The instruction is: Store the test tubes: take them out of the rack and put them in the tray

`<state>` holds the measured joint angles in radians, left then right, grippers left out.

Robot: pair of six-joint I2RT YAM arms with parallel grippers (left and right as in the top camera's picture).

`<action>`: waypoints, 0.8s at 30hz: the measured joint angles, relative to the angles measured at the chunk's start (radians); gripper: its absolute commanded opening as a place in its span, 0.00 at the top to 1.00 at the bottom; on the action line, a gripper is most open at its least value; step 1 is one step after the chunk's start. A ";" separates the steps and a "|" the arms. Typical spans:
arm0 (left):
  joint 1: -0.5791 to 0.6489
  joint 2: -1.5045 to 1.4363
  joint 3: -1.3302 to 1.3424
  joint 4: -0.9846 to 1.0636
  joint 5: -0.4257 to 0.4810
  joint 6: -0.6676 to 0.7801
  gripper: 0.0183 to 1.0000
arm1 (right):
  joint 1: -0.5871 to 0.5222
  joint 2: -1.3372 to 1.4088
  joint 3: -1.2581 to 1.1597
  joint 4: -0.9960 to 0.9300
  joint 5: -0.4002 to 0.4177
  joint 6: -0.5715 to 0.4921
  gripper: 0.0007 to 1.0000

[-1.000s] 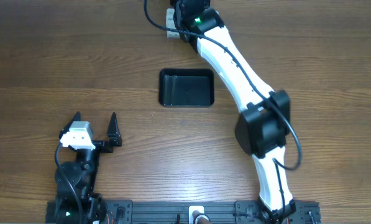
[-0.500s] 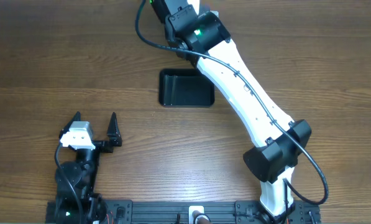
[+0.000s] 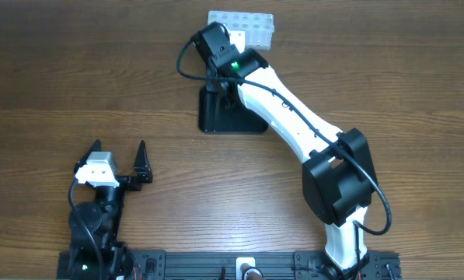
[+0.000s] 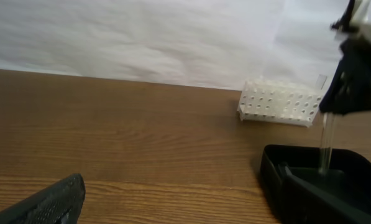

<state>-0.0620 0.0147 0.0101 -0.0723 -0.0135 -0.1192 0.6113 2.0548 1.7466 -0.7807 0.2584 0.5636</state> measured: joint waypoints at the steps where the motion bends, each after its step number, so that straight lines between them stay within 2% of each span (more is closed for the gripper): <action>1: 0.000 0.000 0.000 0.000 0.000 0.000 0.00 | 0.000 0.000 -0.019 0.014 -0.007 0.005 0.91; 12: 0.000 0.000 0.000 0.000 0.000 0.000 0.00 | -0.010 0.022 -0.061 0.030 -0.025 0.016 0.89; 24: 0.000 0.000 0.000 0.000 0.000 0.000 0.00 | -0.013 0.078 -0.062 0.030 -0.029 0.020 0.74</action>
<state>-0.0620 0.0147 0.0101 -0.0723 -0.0139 -0.1192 0.5980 2.1330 1.6844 -0.7506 0.2291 0.5835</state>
